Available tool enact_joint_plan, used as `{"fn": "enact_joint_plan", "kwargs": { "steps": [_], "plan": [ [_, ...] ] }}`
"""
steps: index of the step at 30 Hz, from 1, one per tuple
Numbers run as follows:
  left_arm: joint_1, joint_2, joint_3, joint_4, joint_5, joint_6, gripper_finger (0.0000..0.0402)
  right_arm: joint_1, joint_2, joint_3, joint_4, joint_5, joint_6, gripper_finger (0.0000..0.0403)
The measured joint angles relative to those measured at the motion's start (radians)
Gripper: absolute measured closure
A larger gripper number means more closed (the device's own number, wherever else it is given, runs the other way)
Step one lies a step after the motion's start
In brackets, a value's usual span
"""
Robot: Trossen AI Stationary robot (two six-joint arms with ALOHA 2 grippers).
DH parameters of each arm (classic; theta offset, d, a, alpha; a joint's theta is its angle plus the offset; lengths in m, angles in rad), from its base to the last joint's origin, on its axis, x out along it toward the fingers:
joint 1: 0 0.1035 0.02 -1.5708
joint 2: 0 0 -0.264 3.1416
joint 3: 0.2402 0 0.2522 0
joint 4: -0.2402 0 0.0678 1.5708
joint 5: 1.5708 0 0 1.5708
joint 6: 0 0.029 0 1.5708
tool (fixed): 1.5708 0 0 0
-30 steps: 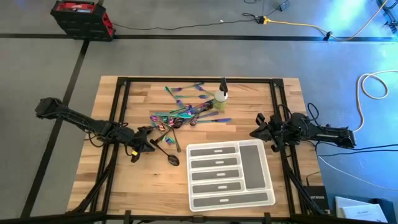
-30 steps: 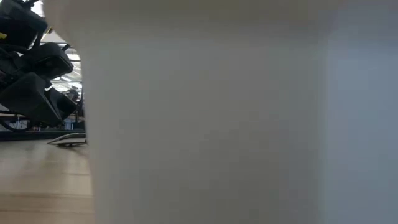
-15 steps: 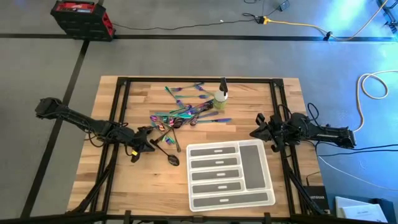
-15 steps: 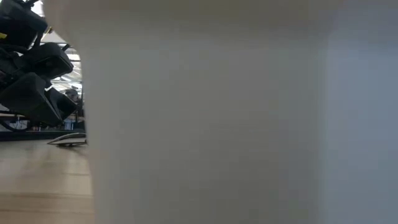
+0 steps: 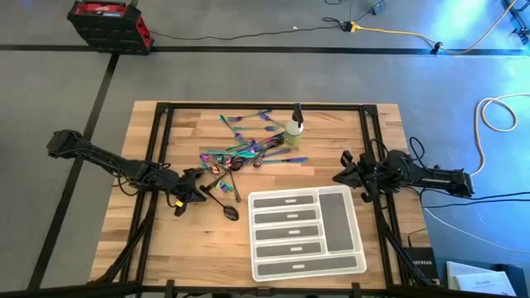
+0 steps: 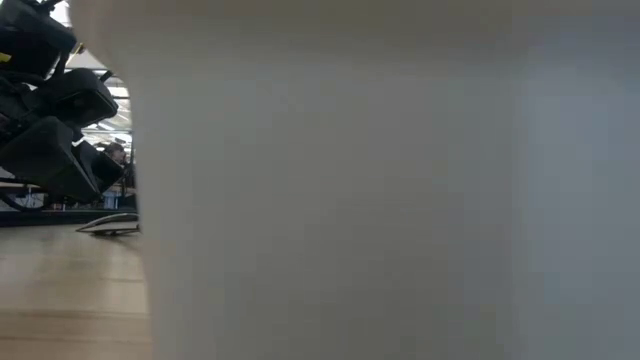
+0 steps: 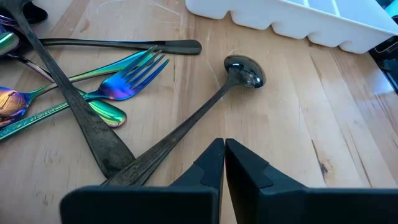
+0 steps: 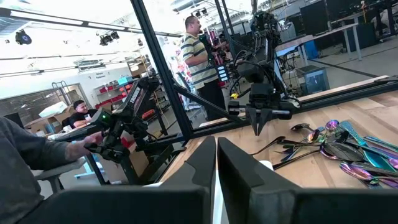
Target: Sort silverware
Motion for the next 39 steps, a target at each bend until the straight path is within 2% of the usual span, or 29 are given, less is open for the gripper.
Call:
{"fn": "enact_joint_plan", "kwargs": {
  "steps": [11,15,21,25,30,39],
  "plan": [
    [0.0,0.0,-0.001,0.035,-0.029,0.145,0.0402,0.0,0.0,0.0,0.0,0.0,0.0,0.0402],
    [0.0,0.0,-0.001,0.276,-0.09,0.105,0.0402,0.0,0.0,0.0,0.0,0.0,0.0,0.0402],
    [0.0,-0.001,-0.001,0.655,-0.169,0.282,0.0402,0.0,0.0,0.0,0.024,0.011,-0.016,0.0402],
    [0.0,-0.001,-0.001,0.775,-0.196,0.363,0.0402,0.0,0.0,0.0,0.029,0.069,-0.079,0.0402],
    [0.001,-0.001,-0.001,0.757,-0.304,0.375,0.0402,0.0,0.0,0.0,0.025,0.144,-0.081,0.0402],
    [0.001,0.0,-0.001,0.537,-0.307,0.338,0.0402,0.0,0.001,0.0,-0.041,0.138,-0.08,0.0402]
  ]
}}
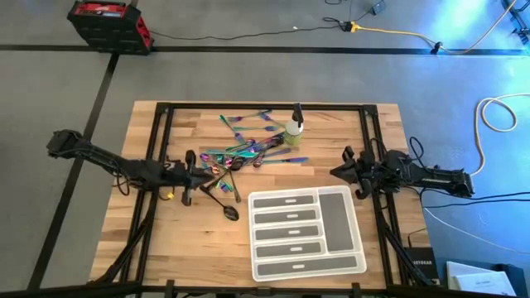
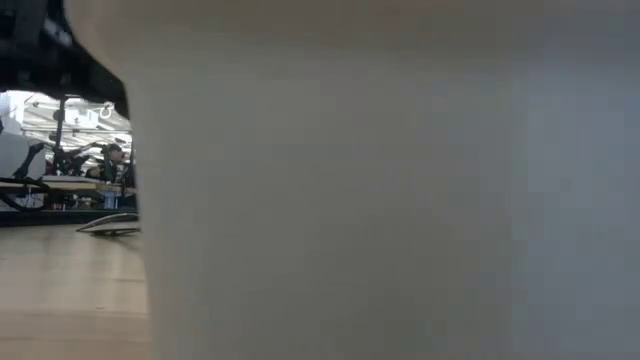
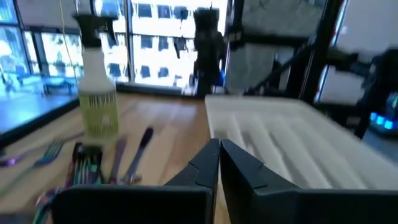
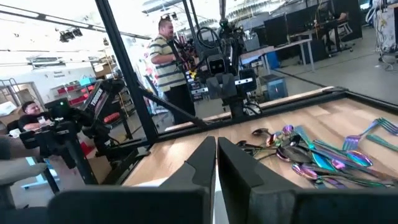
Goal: Sort silverware
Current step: Move the white spray bottle to the top left of the table
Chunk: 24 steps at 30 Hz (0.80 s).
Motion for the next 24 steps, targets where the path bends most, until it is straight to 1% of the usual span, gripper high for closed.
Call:
{"fn": "enact_joint_plan", "kwargs": {
  "steps": [13,24],
  "plan": [
    [0.0,0.0,0.0,-0.481,0.0,-0.001,0.0402,0.0,0.0,0.0,-0.012,-0.006,0.001,0.0402],
    [0.0,0.007,0.002,-0.496,0.007,-0.001,0.0402,0.0,0.0,0.0,-0.034,-0.006,0.001,0.0402]
  ]
}}
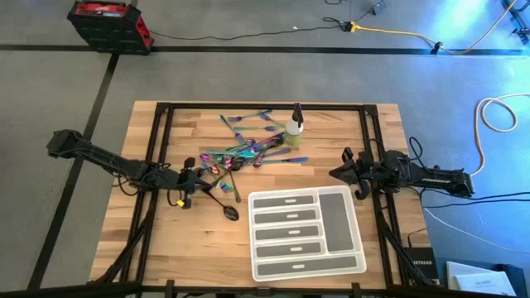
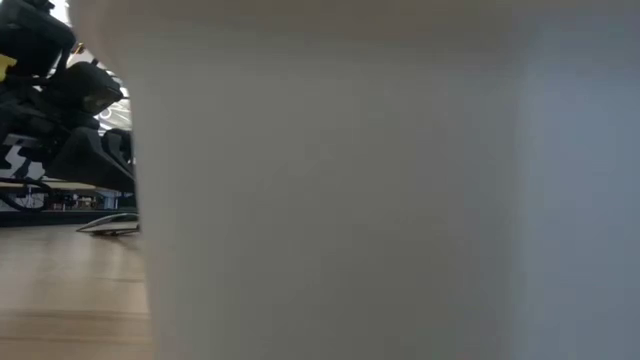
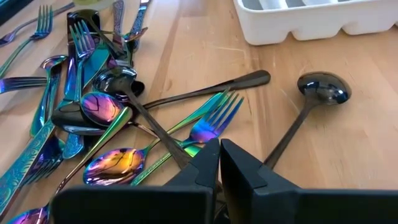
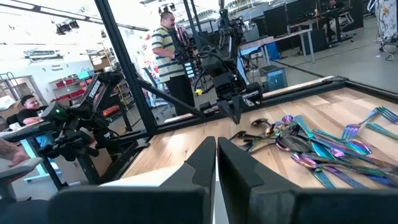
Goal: Sort silverware
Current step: Move the white spray bottle to the top left of the table
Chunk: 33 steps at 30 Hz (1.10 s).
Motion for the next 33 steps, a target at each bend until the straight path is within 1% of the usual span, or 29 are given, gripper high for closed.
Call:
{"fn": "enact_joint_plan", "kwargs": {
  "steps": [9,33],
  "plan": [
    [0.0,0.0,0.0,-0.002,0.0,0.0,0.0402,0.0,0.0,0.0,-0.028,0.0,0.0,0.0402],
    [0.0,0.0,0.001,-0.004,0.0,0.0,0.0402,0.0,0.0,0.0,-0.026,0.0,0.0,0.0402]
  ]
}}
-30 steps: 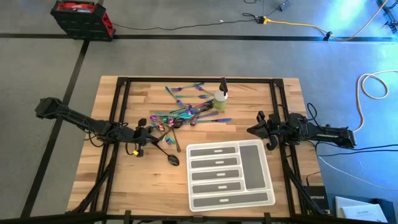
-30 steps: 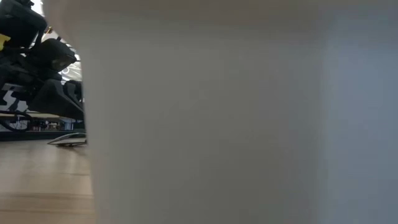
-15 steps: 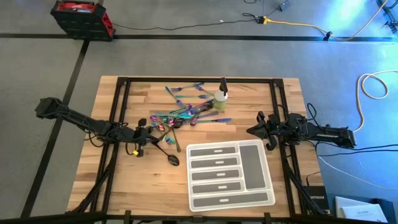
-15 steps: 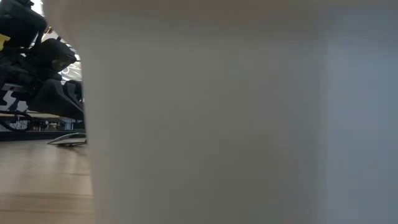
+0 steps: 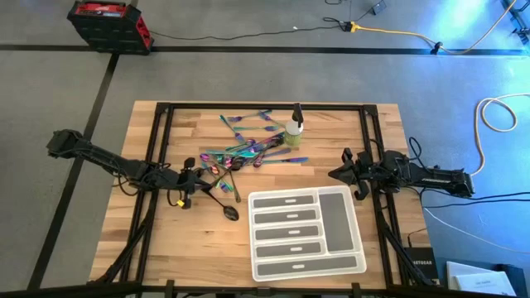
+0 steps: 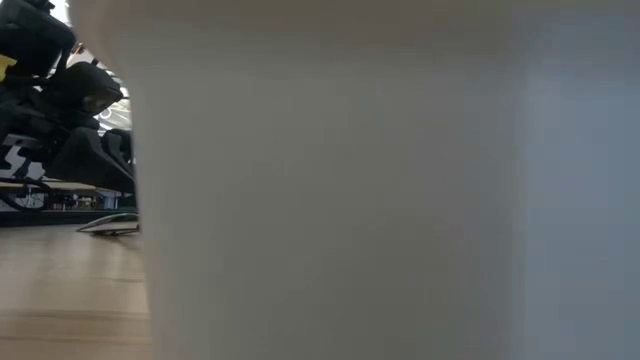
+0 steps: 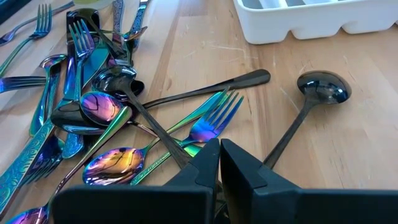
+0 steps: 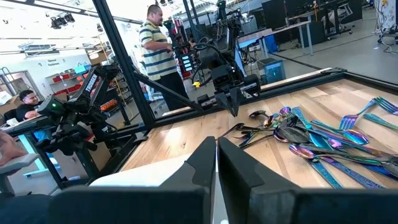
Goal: Sort silverware
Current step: Move the white spray bottle to the top left of the table
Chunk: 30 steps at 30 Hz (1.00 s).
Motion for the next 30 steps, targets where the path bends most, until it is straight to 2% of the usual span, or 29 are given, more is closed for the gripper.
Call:
{"fn": "enact_joint_plan", "kwargs": {
  "steps": [21,25,30],
  "plan": [
    [0.0,0.0,0.0,0.001,0.0,0.002,0.0402,0.0,0.0,0.0,0.0,0.0,0.0,0.0402],
    [0.0,0.0,0.0,0.042,-0.013,0.137,0.0402,0.0,0.0,0.0,0.0,0.0,-0.002,0.0402],
    [0.0,0.0,0.0,0.036,-0.015,0.164,0.0402,0.0,0.0,0.0,0.001,0.0,-0.003,0.0402]
  ]
}}
